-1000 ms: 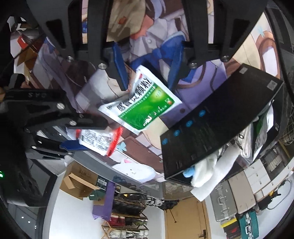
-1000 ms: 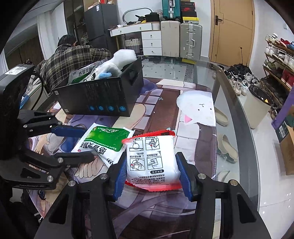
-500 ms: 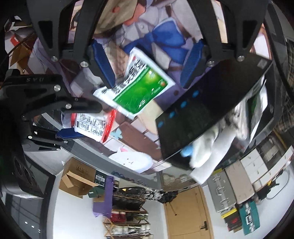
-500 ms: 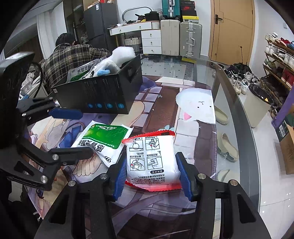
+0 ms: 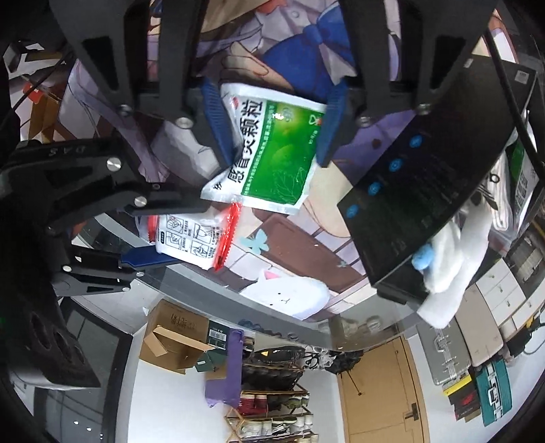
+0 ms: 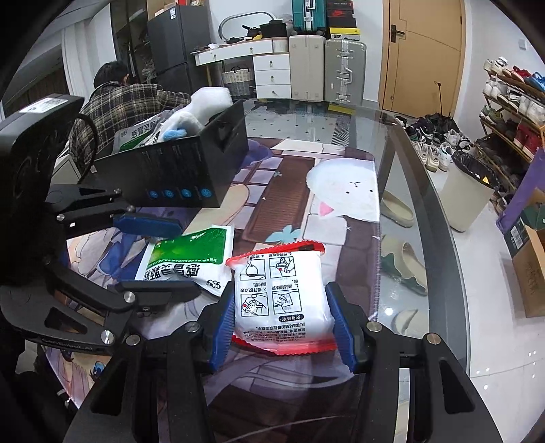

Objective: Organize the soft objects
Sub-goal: 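Grasp the green medicine packet with the left tool while the right tool holds its packet, then carry the green packet and red-edged packet over the black box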

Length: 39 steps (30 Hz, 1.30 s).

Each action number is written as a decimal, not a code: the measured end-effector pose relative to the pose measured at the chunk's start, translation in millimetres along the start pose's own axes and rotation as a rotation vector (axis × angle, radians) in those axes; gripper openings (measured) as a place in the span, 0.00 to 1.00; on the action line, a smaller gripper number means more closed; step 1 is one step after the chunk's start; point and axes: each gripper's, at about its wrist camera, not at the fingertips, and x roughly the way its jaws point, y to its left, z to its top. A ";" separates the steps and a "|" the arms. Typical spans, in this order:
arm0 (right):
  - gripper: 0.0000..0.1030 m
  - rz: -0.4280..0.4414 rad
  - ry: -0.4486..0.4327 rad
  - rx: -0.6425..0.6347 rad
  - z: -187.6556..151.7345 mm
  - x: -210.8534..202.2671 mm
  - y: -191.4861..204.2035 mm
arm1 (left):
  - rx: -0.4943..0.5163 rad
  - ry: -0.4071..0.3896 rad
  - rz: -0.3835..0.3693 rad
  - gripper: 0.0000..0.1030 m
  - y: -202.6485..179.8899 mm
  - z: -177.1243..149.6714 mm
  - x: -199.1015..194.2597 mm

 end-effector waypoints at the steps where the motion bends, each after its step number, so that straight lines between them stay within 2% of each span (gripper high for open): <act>1: 0.50 0.003 -0.001 0.002 -0.2 0.2 -0.6 | 0.009 -0.005 0.007 0.38 -1.9 -0.4 -0.7; 3: 0.50 0.003 -0.004 0.004 -0.8 -0.5 -0.5 | 0.021 -0.013 0.009 0.25 -4.6 -1.8 -2.9; 9: 0.50 0.003 -0.010 0.011 -1.7 -2.9 1.6 | -0.003 -0.028 0.015 0.16 -8.5 -4.4 -9.7; 21: 0.50 0.020 -0.068 -0.008 -0.8 -21.8 18.0 | -0.099 -0.094 0.004 0.12 4.3 -18.3 -39.1; 31: 0.50 0.046 -0.127 -0.041 8.0 -40.8 40.5 | -0.168 -0.195 0.010 0.12 16.1 -29.6 -91.3; 39: 0.50 0.089 -0.179 -0.082 29.8 -47.1 68.9 | -0.290 -0.292 0.087 0.12 50.5 -38.2 -139.6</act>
